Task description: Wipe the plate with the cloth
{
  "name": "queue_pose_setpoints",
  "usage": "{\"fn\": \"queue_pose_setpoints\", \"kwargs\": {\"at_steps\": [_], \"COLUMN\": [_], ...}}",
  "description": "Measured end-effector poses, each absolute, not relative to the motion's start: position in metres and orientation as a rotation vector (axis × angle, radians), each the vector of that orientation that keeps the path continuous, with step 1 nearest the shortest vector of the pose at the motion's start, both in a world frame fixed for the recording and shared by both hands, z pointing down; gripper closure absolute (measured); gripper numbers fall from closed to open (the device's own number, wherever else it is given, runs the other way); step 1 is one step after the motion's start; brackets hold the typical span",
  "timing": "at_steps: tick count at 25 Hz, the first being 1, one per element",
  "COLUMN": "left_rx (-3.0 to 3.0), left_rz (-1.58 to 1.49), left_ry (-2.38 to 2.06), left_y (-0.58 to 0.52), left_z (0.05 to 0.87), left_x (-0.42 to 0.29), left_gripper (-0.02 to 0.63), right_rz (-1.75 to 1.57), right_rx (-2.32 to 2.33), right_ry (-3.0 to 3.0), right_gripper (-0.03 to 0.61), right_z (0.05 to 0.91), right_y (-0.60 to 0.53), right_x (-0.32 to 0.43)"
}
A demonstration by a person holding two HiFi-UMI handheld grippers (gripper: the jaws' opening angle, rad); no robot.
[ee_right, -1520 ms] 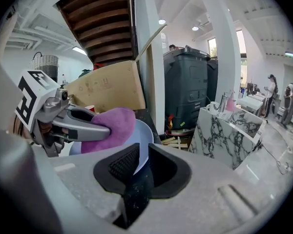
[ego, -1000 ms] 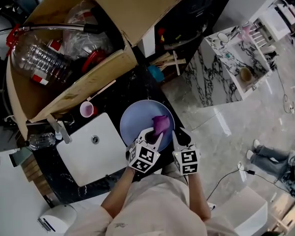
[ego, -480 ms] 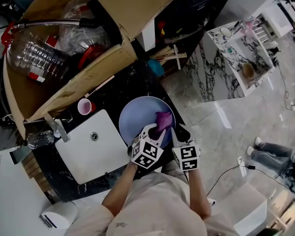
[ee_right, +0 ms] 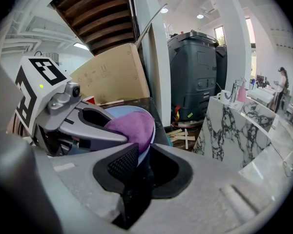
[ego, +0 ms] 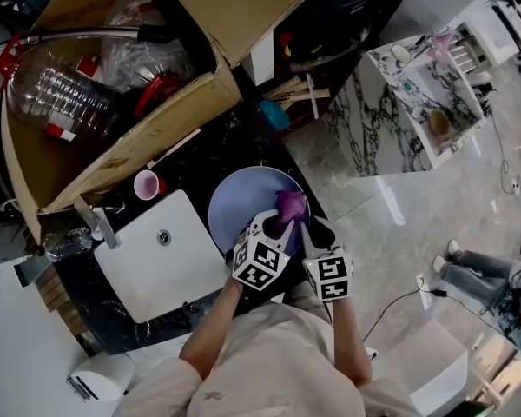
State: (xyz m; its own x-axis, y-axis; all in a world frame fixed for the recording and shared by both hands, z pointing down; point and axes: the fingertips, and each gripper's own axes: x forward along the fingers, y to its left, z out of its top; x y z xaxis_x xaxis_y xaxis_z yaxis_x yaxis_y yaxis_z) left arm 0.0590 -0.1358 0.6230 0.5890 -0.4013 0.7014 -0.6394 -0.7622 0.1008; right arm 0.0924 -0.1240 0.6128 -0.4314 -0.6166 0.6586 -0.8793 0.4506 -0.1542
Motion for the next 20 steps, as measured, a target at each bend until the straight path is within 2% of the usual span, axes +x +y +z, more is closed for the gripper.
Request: {"fn": "queue_pose_setpoints", "kwargs": {"at_steps": [20], "left_rx": [2.465], "left_rz": [0.933], "left_ry": [-0.940], "left_y": [-0.164], "left_z": [0.621], "left_x": [0.049], "left_gripper": [0.555], "right_rz": [0.686], "right_rx": [1.256], "right_ry": [-2.182], "right_gripper": [0.508], "right_z": [0.611], "right_y": [-0.123], "right_x": [0.091]}}
